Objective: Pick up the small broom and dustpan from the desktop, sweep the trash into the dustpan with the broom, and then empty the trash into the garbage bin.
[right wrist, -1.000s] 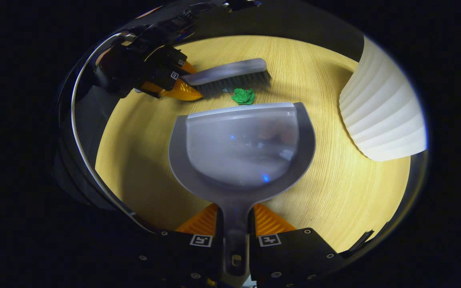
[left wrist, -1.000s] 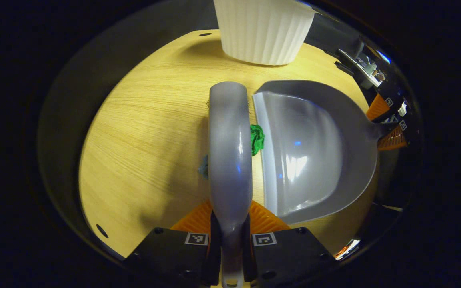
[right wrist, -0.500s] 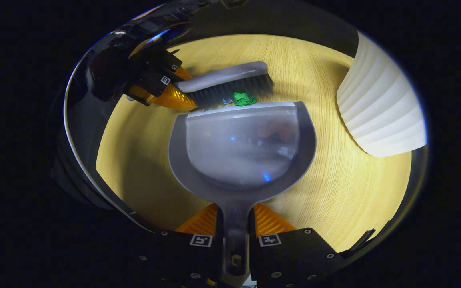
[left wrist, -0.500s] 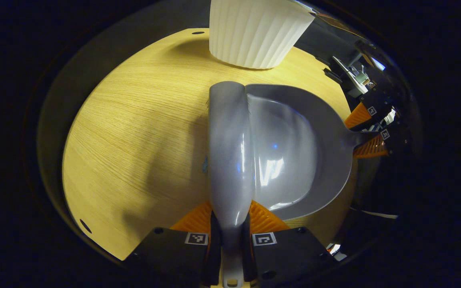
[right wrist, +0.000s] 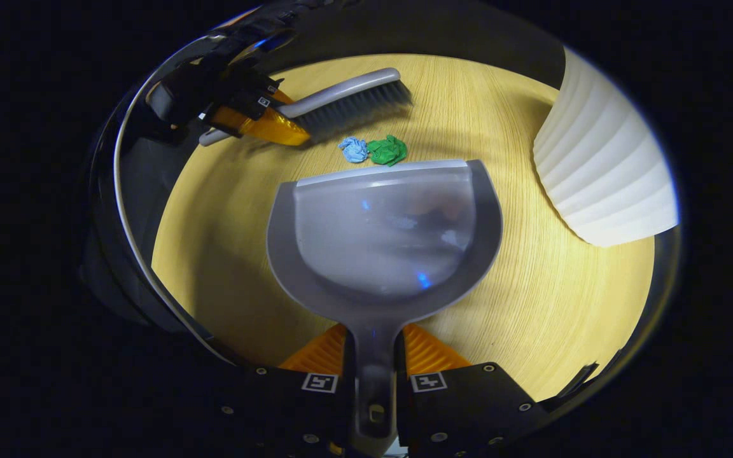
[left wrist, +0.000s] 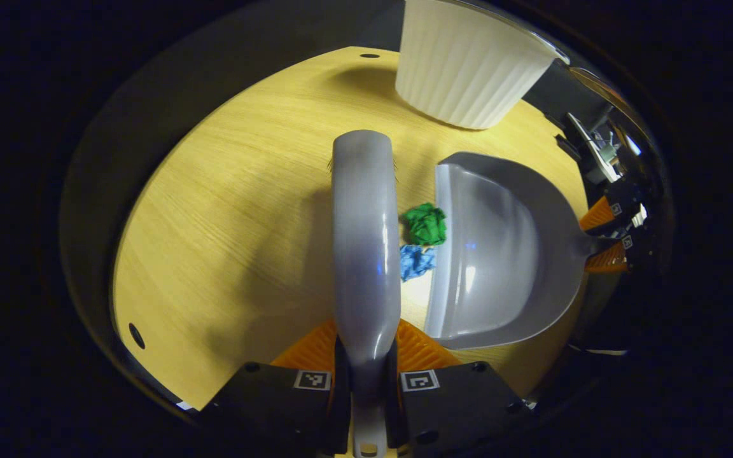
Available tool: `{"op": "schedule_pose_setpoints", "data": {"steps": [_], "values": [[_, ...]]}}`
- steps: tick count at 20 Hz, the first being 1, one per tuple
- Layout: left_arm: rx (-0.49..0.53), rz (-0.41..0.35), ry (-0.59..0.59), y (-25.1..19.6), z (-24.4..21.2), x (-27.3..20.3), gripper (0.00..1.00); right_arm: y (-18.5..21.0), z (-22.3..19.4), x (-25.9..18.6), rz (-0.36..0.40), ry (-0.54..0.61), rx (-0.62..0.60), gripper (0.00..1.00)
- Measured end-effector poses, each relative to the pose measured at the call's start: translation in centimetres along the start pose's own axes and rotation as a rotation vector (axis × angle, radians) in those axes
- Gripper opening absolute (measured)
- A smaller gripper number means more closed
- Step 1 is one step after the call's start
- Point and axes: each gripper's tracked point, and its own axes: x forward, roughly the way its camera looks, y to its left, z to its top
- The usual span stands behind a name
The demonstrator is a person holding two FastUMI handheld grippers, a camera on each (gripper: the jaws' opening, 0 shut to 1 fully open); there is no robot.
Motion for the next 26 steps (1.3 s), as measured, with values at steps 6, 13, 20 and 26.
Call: {"op": "schedule_pose_setpoints", "data": {"steps": [6,13,20,26], "values": [[-0.032,-0.040,0.062,0.0,0.1,0.4,0.26,0.0,0.1,-0.1,-0.001,-0.004,0.008,0.27],[0.007,-0.191,0.114,-3.6,0.5,-0.3,0.26,0.0,0.3,-0.1,-0.003,-0.015,0.008,0.27],[-0.036,-0.345,0.149,-7.9,0.2,-1.4,0.26,-0.5,1.7,0.3,-0.002,-0.025,0.025,0.27],[-0.105,-0.362,0.117,-8.6,0.1,-2.7,0.26,-1.3,2.0,2.0,-0.015,-0.046,0.048,0.27]]}}
